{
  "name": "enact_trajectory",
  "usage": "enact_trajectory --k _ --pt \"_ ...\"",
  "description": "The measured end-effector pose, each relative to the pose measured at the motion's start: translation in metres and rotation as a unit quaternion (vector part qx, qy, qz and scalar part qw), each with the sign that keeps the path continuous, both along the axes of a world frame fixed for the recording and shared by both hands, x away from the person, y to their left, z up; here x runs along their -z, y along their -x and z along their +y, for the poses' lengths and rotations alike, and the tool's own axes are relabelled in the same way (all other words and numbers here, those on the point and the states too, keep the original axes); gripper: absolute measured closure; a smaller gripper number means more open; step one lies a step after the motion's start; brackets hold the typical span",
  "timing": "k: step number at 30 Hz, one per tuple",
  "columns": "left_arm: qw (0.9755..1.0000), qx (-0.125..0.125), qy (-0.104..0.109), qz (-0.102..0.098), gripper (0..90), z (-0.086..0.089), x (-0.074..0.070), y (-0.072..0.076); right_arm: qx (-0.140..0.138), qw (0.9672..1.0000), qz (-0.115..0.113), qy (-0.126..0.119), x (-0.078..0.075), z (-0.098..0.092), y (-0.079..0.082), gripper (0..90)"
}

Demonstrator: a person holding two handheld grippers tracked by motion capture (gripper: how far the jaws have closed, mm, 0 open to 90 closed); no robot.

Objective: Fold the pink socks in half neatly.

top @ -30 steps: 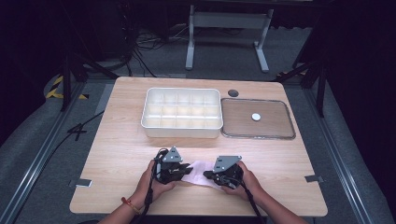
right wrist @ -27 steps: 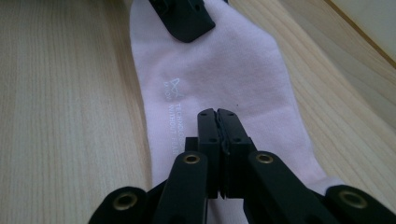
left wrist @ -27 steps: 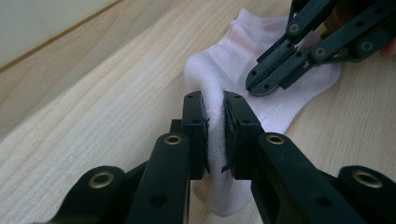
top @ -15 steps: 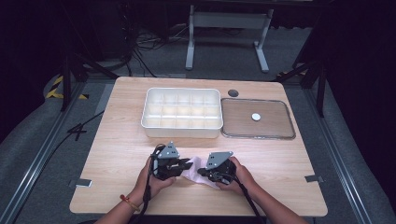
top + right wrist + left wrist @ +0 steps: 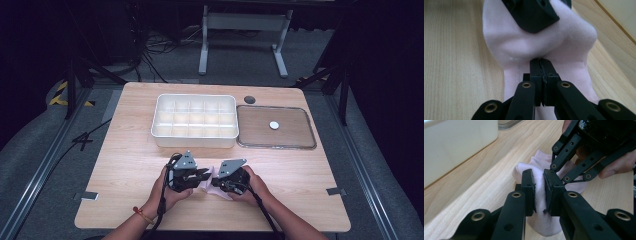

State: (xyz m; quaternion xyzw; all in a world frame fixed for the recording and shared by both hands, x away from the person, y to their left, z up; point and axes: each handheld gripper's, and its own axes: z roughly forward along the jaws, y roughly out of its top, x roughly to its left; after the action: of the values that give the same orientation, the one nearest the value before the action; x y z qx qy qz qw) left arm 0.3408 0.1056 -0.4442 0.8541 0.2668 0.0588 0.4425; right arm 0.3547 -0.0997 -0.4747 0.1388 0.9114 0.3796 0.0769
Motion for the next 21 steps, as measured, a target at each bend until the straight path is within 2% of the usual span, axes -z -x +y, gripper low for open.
enact_trajectory --k 2,4,7,10,14,17,21 --pt "1.0000 0.001 -0.001 0.000 79.5 -0.001 0.000 0.000 -0.002 1.0000 0.001 -0.001 0.000 0.000 0.000 88.7" --pt "1.0000 0.000 -0.005 0.001 79.8 0.001 0.001 0.000 0.000 1.0000 0.002 -0.009 -0.002 -0.003 -0.001 83.8" --pt "1.0000 -0.005 -0.004 0.000 79.9 0.003 0.001 0.000 0.005 0.9998 -0.005 -0.017 -0.007 -0.010 -0.002 85.1" --pt "1.0000 -0.007 -0.006 0.001 79.9 0.005 0.001 0.000 0.034 0.9986 -0.005 -0.040 -0.021 -0.030 -0.007 84.6" --pt "0.9999 -0.008 -0.008 -0.003 79.9 0.006 0.001 0.001 0.059 0.9978 -0.016 -0.025 -0.029 -0.055 -0.003 83.1" --pt "0.9999 -0.009 -0.010 -0.003 79.9 0.006 0.001 0.001 0.072 0.9972 -0.014 -0.014 -0.029 -0.071 0.001 82.4" --pt "0.9999 -0.006 -0.014 -0.003 79.9 0.006 0.002 0.002 0.073 0.9972 -0.004 -0.015 -0.027 -0.077 0.002 80.1"
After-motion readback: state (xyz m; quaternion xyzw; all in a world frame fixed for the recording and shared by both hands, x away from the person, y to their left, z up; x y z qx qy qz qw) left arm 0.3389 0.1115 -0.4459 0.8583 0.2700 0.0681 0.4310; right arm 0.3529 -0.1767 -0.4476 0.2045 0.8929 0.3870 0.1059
